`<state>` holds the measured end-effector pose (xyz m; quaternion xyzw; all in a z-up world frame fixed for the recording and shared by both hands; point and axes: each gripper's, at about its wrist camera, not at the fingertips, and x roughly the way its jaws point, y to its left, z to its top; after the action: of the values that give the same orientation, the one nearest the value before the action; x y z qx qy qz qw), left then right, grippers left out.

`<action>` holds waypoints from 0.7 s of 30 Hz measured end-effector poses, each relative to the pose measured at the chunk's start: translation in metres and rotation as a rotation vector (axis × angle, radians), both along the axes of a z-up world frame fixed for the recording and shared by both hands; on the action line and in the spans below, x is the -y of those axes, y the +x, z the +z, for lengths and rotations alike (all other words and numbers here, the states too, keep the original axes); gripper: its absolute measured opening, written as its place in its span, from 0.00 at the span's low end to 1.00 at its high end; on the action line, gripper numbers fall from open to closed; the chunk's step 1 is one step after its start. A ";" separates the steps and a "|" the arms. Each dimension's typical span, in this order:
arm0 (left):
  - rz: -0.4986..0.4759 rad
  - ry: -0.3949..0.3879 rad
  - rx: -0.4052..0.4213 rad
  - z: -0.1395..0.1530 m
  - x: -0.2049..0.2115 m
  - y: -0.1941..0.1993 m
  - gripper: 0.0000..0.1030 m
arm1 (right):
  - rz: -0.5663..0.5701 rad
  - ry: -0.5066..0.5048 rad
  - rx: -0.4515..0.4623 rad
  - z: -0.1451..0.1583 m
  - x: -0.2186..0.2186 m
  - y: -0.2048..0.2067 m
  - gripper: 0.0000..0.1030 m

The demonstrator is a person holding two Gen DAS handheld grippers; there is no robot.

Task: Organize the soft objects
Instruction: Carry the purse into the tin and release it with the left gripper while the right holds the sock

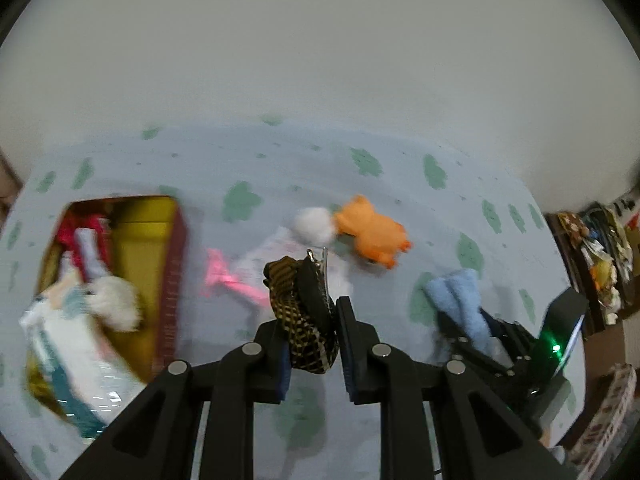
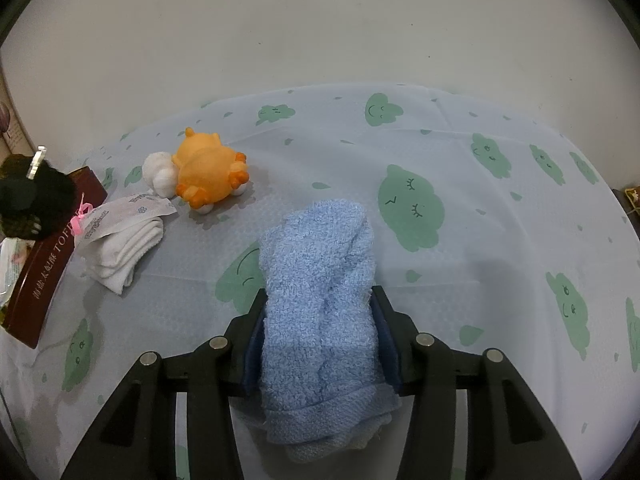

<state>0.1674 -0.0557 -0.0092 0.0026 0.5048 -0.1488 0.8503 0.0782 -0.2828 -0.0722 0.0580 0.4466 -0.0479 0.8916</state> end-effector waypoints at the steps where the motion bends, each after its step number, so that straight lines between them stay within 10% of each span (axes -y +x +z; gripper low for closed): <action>1: 0.014 0.010 0.008 0.003 -0.008 0.001 0.19 | 0.000 0.000 0.000 0.000 0.000 0.000 0.46; 21: 0.308 0.129 0.067 0.011 -0.151 0.046 0.19 | 0.002 -0.008 0.000 0.000 -0.002 0.001 0.46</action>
<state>0.2134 0.0948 0.0019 -0.0152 0.4794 0.0161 0.8773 0.0795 -0.2809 -0.0719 0.0539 0.4466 -0.0489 0.8918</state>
